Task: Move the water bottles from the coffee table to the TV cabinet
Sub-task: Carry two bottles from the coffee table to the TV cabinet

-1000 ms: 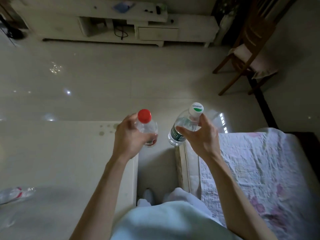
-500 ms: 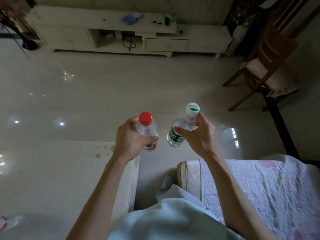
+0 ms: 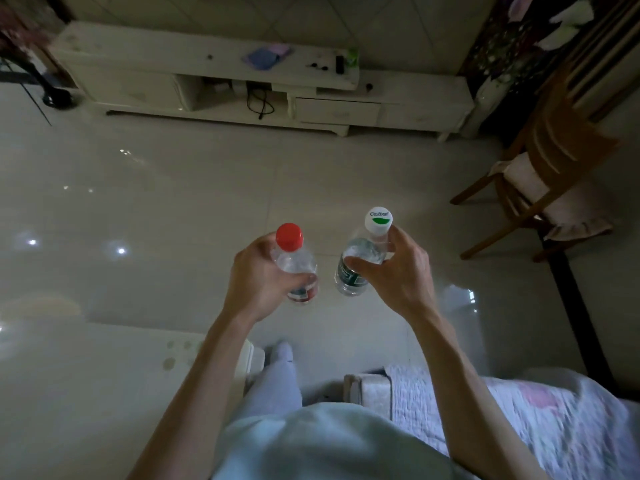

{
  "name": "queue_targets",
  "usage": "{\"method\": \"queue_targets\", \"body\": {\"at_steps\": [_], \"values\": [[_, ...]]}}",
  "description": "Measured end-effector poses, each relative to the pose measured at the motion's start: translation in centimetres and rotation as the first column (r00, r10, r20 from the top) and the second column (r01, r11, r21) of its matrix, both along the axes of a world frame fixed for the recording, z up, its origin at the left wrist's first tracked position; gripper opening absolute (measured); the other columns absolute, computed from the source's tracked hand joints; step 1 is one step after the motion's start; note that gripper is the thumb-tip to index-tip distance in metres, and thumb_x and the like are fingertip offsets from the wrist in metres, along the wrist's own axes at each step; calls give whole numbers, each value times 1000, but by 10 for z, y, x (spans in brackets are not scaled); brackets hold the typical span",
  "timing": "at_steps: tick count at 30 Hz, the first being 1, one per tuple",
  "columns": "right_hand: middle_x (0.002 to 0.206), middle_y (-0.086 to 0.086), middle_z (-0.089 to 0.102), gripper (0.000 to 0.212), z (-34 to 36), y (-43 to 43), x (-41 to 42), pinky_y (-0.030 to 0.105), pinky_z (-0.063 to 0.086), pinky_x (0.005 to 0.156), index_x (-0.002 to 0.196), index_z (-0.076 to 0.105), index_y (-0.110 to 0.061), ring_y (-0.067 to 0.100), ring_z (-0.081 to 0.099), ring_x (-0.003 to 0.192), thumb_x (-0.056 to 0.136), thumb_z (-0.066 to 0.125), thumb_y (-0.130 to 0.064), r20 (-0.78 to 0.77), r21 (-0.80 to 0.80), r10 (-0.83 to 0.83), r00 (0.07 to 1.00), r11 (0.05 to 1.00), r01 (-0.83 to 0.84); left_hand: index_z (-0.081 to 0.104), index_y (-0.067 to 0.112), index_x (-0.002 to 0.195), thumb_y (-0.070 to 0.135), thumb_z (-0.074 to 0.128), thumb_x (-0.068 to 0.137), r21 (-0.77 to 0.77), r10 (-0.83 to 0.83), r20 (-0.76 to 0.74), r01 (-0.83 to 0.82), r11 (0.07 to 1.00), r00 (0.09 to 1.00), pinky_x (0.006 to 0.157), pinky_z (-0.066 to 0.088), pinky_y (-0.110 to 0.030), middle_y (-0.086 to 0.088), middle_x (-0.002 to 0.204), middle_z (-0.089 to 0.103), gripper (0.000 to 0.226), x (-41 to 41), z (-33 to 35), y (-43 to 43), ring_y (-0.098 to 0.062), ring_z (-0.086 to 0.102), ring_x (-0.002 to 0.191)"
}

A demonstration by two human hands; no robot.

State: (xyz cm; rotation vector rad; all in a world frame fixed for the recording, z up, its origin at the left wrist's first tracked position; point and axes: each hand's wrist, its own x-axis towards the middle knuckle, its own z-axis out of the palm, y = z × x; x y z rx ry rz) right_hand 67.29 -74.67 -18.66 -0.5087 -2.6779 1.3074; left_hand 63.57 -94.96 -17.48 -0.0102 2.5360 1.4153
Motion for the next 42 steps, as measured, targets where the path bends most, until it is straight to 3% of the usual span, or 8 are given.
{"method": "queue_targets", "body": {"at_steps": [8, 18, 23, 28, 33, 42], "values": [[119, 5, 66, 68, -15, 9, -100, 23, 45, 78, 124, 56, -13, 12, 60, 96, 66, 85, -35, 29, 30, -75, 997, 997, 74, 68, 27, 99, 26, 91, 52, 62, -69, 41, 66, 996, 997, 82, 55, -30, 11, 93, 71, 53, -114, -22, 12, -11, 67, 91], [104, -3, 69, 59, -12, 26, -220, 22, 51, 75, 112, 62, -20, 13, 66, 90, 63, 87, -37, 6, 19, -277, 961, 961, 277, 66, 30, 104, 30, 89, 44, 105, -138, 2, 137, 985, 990, 87, 54, -35, 9, 102, 70, 63, -261, -21, 29, -12, 66, 96], [104, -4, 68, 56, -14, 46, -258, 7, 42, 68, 112, 61, -18, 11, 64, 89, 65, 87, -33, 12, -1, -325, 946, 946, 325, 67, 30, 101, 32, 87, 43, 97, -198, 31, 194, 976, 980, 86, 55, -39, 8, 100, 71, 61, -308, -30, 53, -13, 67, 95], [102, -4, 67, 52, -24, 85, -296, 25, 51, 76, 108, 62, -21, 14, 64, 91, 64, 86, -34, 46, -9, -371, 927, 928, 372, 67, 29, 104, 27, 89, 47, 70, -247, 49, 243, 967, 968, 78, 51, -25, 10, 98, 71, 61, -351, -33, 100, -9, 67, 92], [108, -3, 66, 62, -35, 146, -345, 40, 56, 84, 115, 59, -22, 15, 63, 95, 62, 86, -39, 42, -18, -339, 940, 940, 340, 66, 30, 106, 26, 90, 50, 42, -266, 48, 264, 964, 963, 81, 53, -27, 11, 98, 71, 61, -402, -38, 164, -9, 66, 93], [111, -2, 64, 69, -21, 267, -432, 41, 55, 87, 123, 56, -18, 16, 61, 97, 63, 86, -38, 29, -22, -268, 963, 963, 269, 64, 29, 107, 29, 89, 49, 13, -261, 42, 261, 965, 964, 84, 54, -30, 11, 100, 70, 63, -483, -22, 289, -10, 65, 94]]}}
